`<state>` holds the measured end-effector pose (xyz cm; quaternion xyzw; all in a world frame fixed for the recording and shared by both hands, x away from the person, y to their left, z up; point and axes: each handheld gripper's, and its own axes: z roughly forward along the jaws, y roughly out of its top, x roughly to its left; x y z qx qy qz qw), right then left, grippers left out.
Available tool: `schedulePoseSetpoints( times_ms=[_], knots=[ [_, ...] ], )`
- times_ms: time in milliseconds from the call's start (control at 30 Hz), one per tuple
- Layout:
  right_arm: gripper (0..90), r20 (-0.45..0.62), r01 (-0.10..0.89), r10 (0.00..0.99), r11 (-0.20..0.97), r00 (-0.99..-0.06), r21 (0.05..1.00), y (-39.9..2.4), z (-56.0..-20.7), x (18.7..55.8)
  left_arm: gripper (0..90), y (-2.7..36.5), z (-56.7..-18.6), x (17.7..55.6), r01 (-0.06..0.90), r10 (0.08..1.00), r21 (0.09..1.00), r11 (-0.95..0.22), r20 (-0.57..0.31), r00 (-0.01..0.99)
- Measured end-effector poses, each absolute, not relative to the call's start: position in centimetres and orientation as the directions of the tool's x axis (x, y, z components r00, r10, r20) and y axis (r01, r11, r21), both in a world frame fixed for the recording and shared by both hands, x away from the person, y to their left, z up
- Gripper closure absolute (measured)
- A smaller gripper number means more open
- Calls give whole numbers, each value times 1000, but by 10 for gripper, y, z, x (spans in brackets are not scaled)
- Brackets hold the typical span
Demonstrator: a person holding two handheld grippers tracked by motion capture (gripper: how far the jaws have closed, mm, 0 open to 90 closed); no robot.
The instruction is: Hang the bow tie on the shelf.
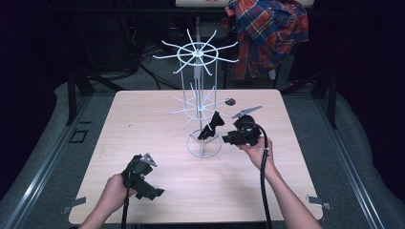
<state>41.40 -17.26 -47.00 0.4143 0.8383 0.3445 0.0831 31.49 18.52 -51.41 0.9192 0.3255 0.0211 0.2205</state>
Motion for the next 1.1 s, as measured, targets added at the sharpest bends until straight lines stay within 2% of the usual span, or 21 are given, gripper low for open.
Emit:
schedulePoseSetpoints(
  times_ms=[200,500,633,800,1100],
  knots=[
    [490,136,625,746,427,-651,653,-179,-459,406,1,185,-514,315,588,606,420,-691,-106,788],
    [371,111,600,737,443,-667,666,-195,-442,386,1,185,-514,315,590,609,427,-685,-108,786],
    [251,92,588,742,443,-664,677,-201,-434,374,1,185,-513,314,588,608,434,-683,-107,786],
    [160,84,573,742,435,-666,695,-205,-426,363,1,187,-512,315,590,613,441,-676,-109,783],
    [119,78,581,764,416,-641,699,-228,-429,337,1,187,-511,315,590,615,451,-670,-109,781]
  ],
)
